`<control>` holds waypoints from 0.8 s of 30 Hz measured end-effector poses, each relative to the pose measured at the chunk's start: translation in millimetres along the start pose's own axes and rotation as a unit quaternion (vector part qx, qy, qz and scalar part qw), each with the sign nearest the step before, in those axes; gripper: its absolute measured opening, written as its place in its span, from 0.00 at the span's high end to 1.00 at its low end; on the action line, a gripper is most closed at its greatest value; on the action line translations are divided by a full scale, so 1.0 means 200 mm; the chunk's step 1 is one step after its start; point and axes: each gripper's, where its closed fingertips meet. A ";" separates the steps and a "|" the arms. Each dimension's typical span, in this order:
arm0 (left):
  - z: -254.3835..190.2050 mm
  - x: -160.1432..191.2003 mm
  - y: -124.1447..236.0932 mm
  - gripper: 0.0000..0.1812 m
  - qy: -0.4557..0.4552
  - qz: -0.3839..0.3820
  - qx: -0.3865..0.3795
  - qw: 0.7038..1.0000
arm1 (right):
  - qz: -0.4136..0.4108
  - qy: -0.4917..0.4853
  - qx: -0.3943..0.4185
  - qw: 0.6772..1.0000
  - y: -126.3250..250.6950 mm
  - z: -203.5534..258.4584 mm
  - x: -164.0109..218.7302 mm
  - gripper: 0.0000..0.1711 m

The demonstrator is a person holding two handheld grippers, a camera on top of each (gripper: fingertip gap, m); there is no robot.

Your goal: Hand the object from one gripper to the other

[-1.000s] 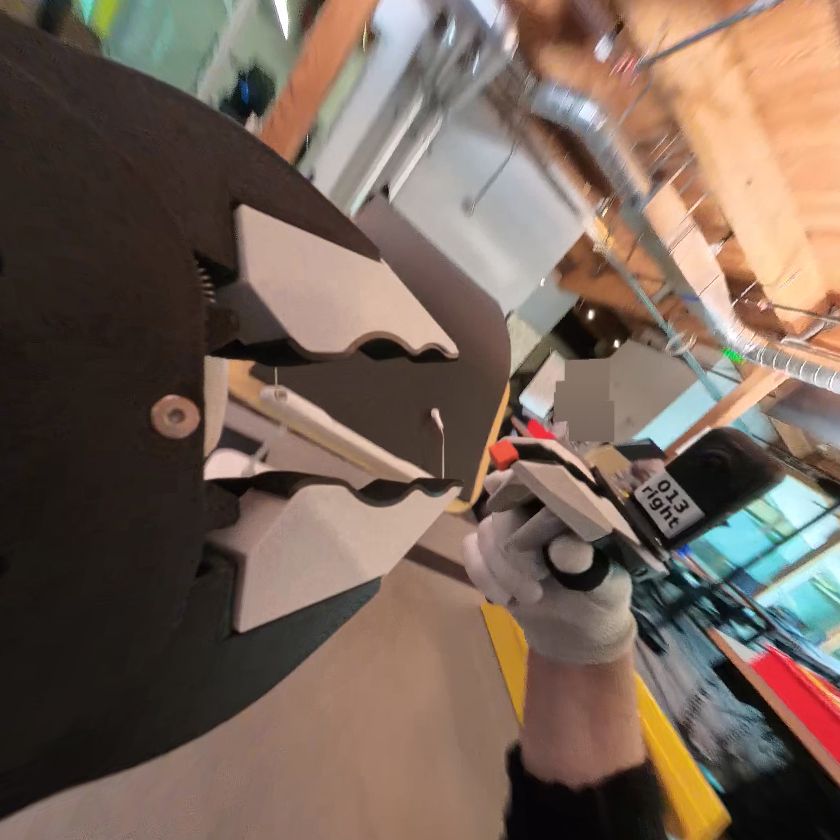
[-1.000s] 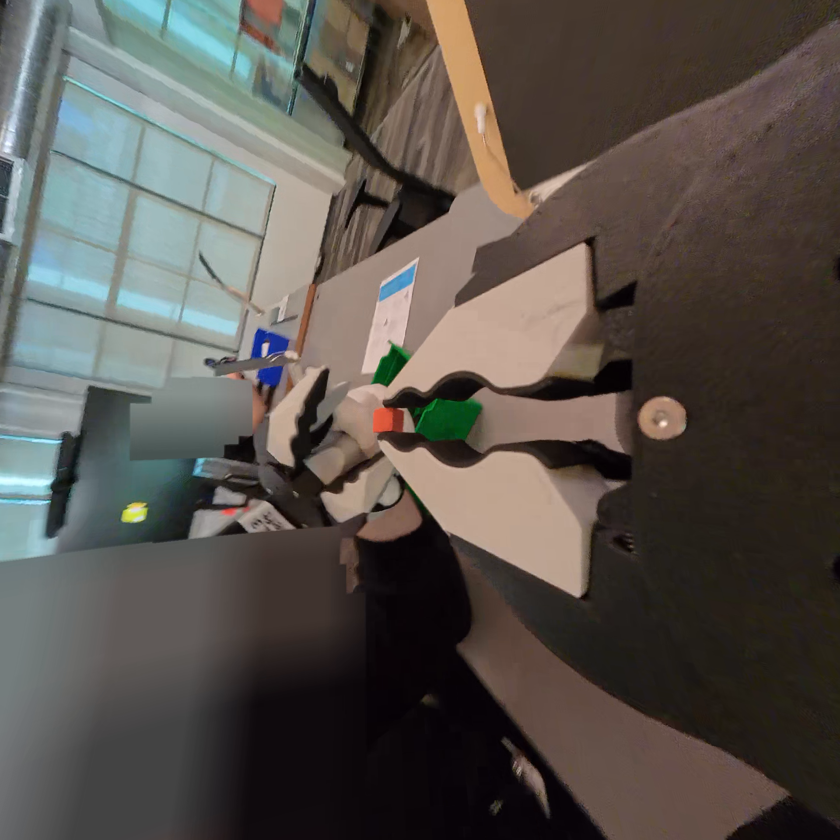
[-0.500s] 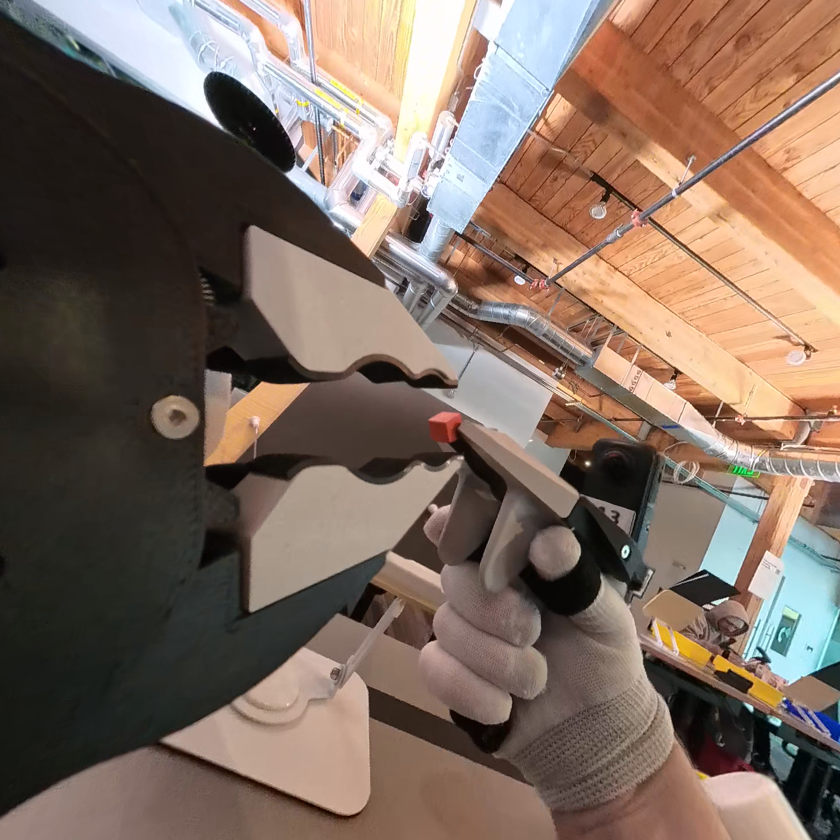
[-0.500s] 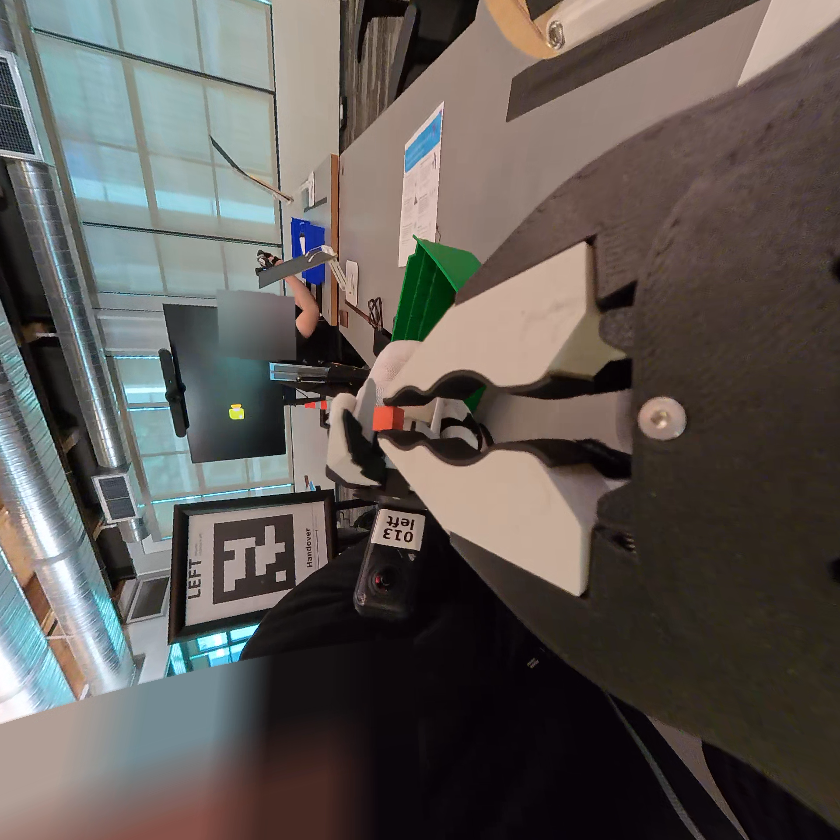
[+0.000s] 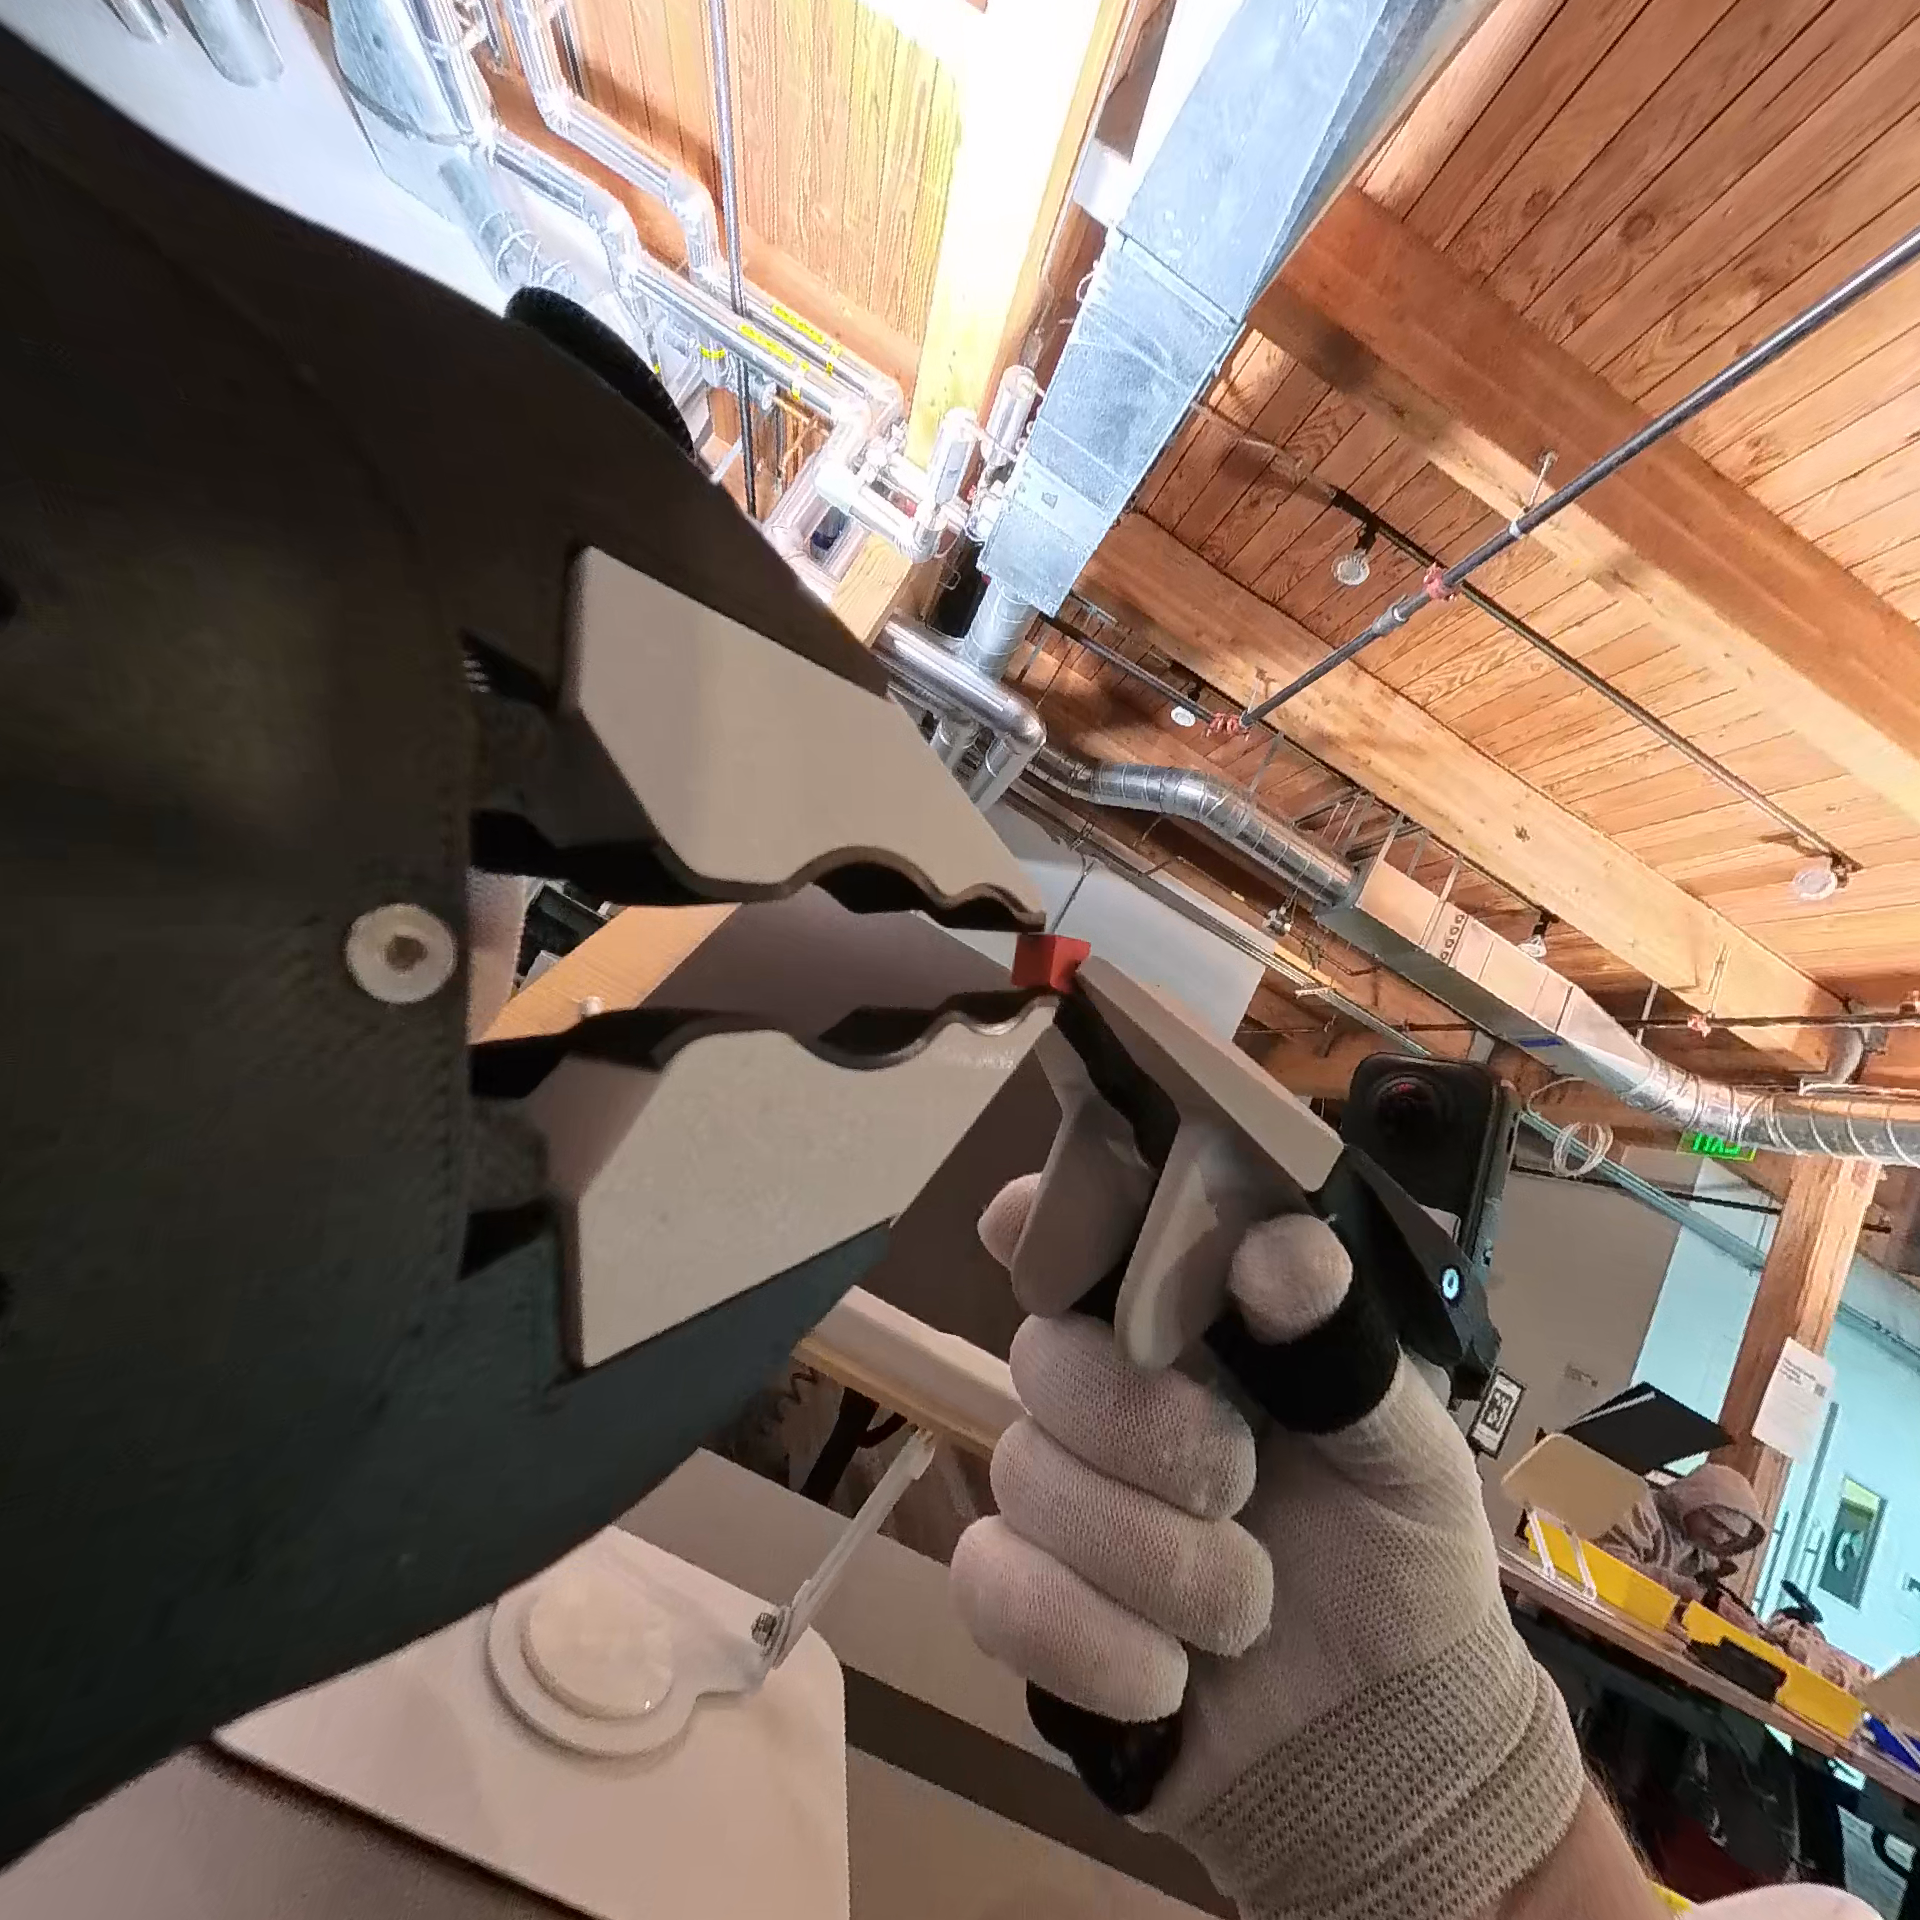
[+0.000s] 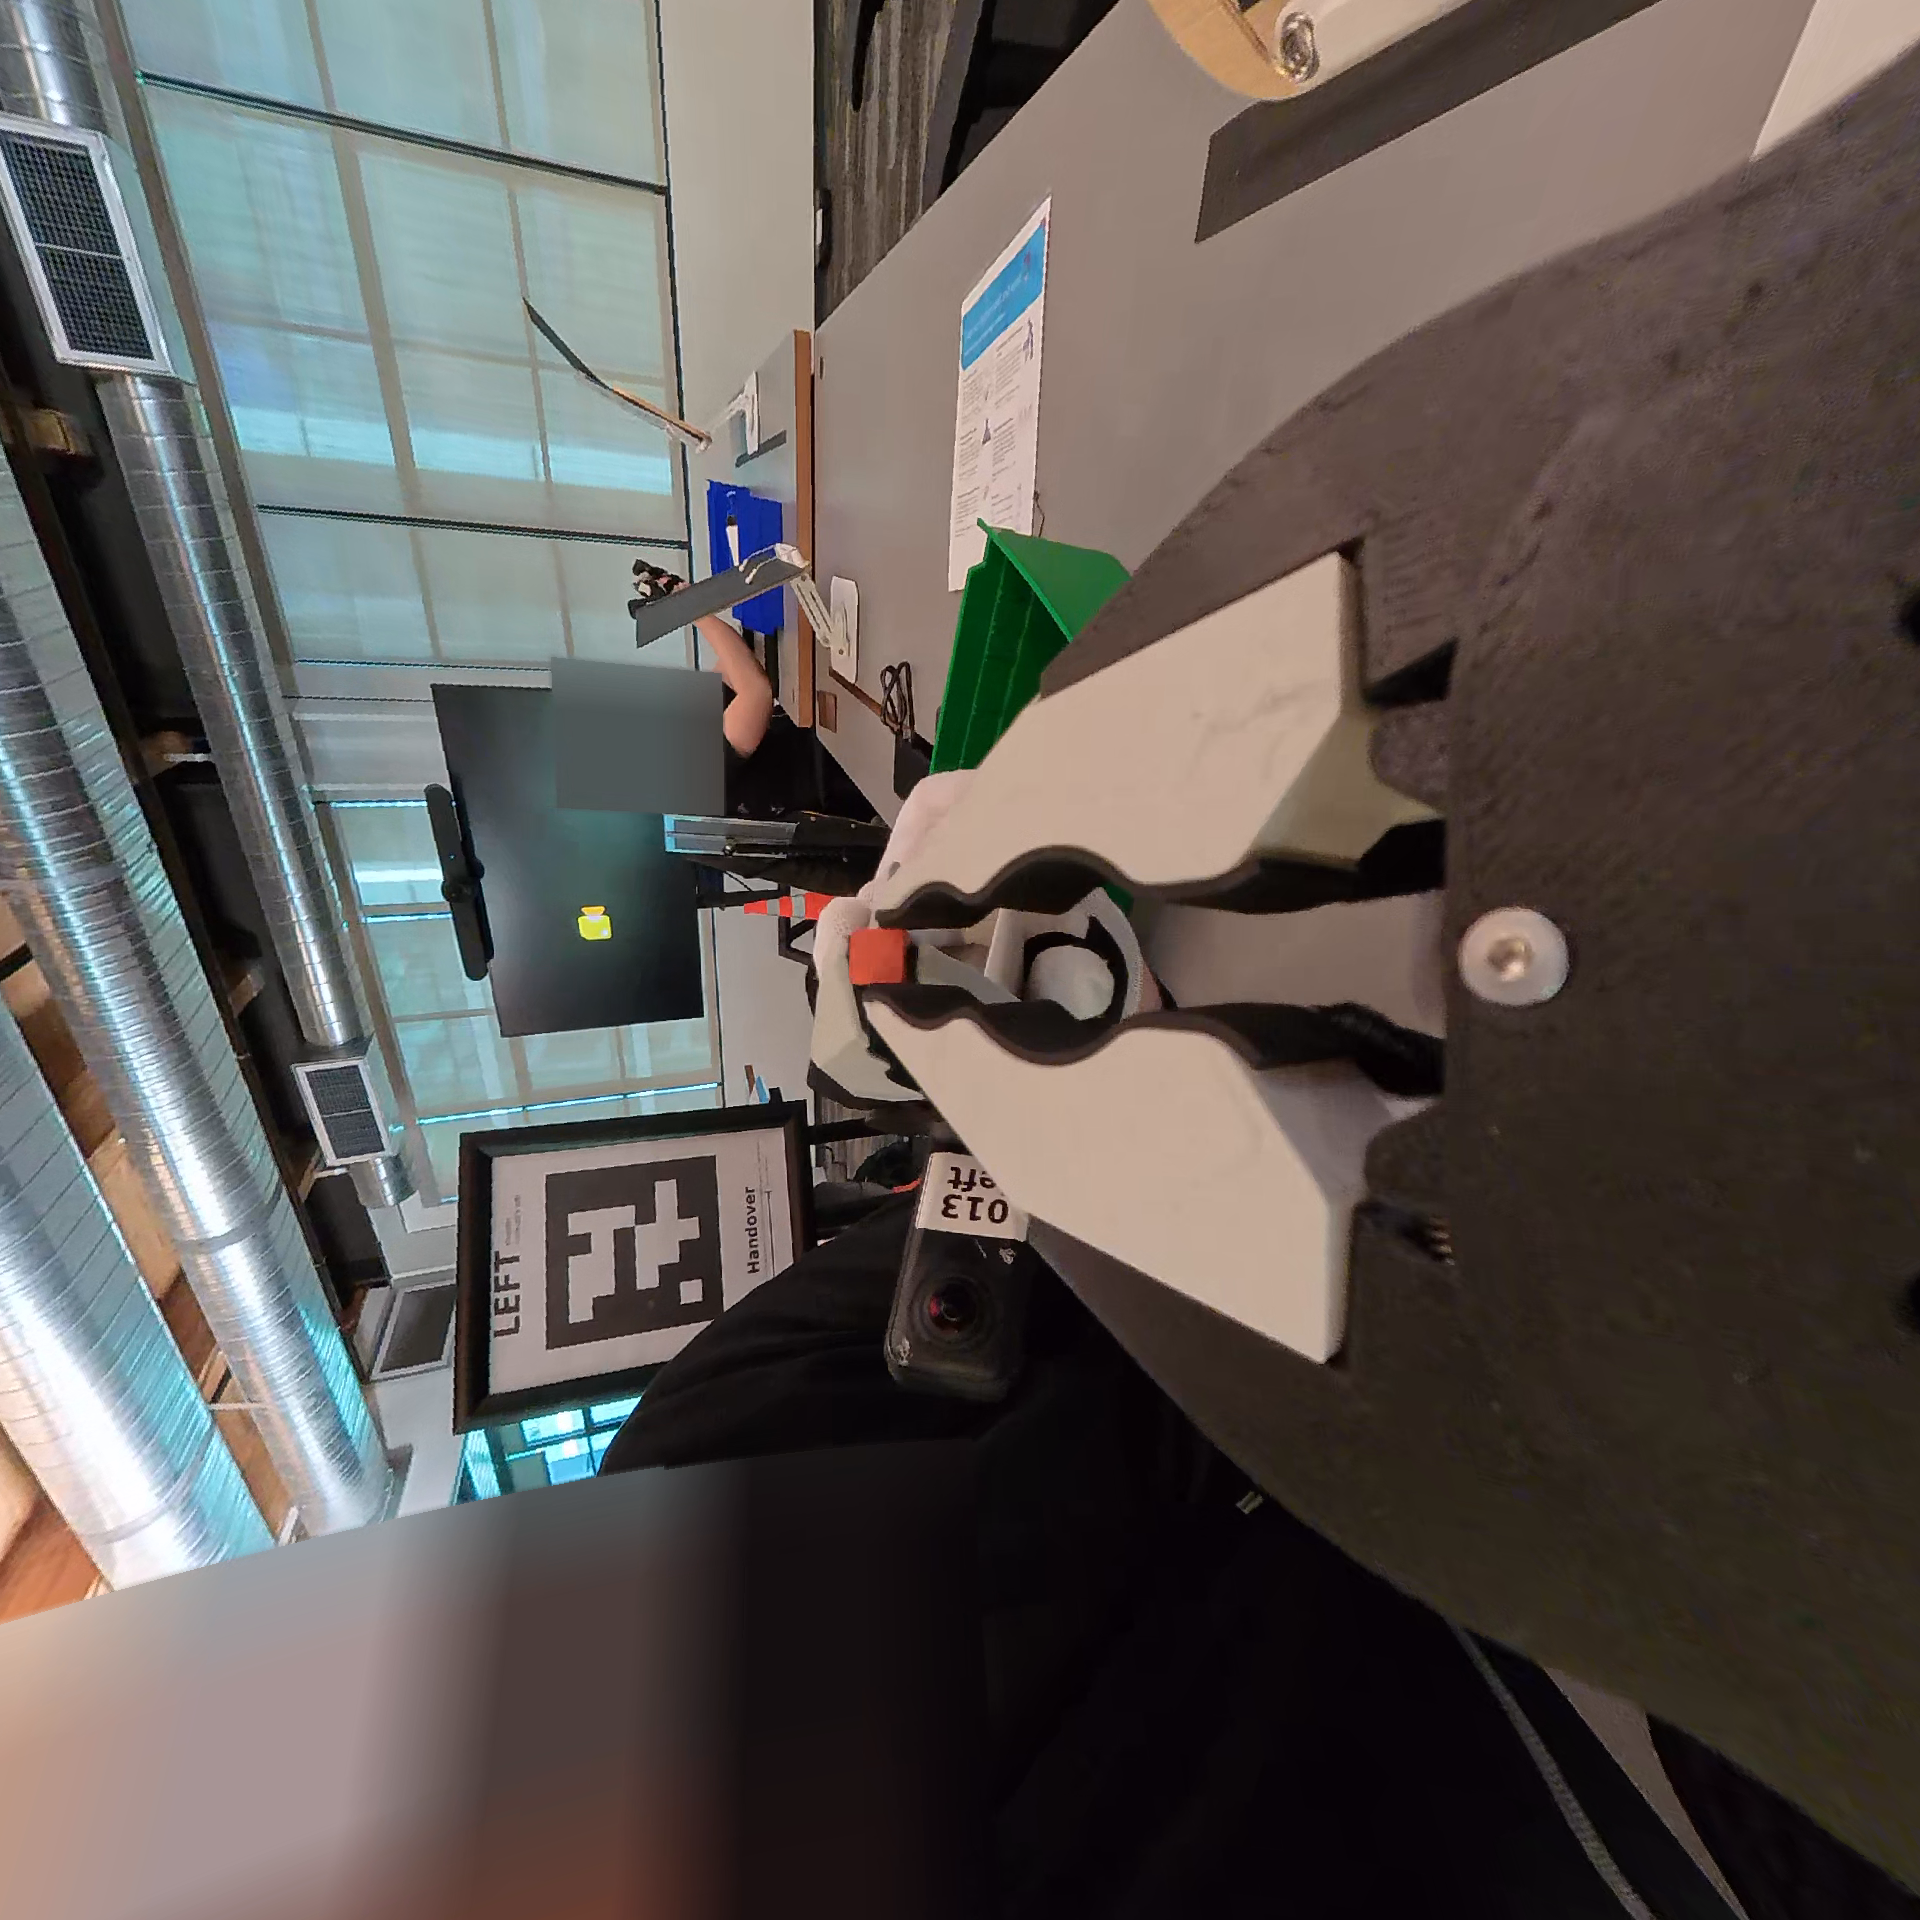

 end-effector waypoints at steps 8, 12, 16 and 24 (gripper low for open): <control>0.00 0.00 0.00 0.95 -0.011 -0.004 -0.001 1.000 | 0.000 -0.003 -0.002 1.000 0.00 0.00 0.00 0.96; -0.01 0.00 0.00 0.95 -0.016 -0.004 0.003 1.000 | 0.002 -0.003 0.000 1.000 0.01 0.00 0.01 0.96; -0.02 0.00 0.00 0.96 -0.016 -0.002 0.006 1.000 | 0.004 -0.004 0.001 1.000 0.01 0.00 0.01 0.96; 0.00 0.00 0.00 0.96 0.006 -0.001 0.013 1.000 | 0.007 0.014 0.015 1.000 -0.01 0.00 0.00 0.88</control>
Point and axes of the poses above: each gripper's, where its closed fingertips meet, y back along the fingers, x out of its underside, z = x × y across the jaws, and after that the axes turned 4 degrees about y, right-handed
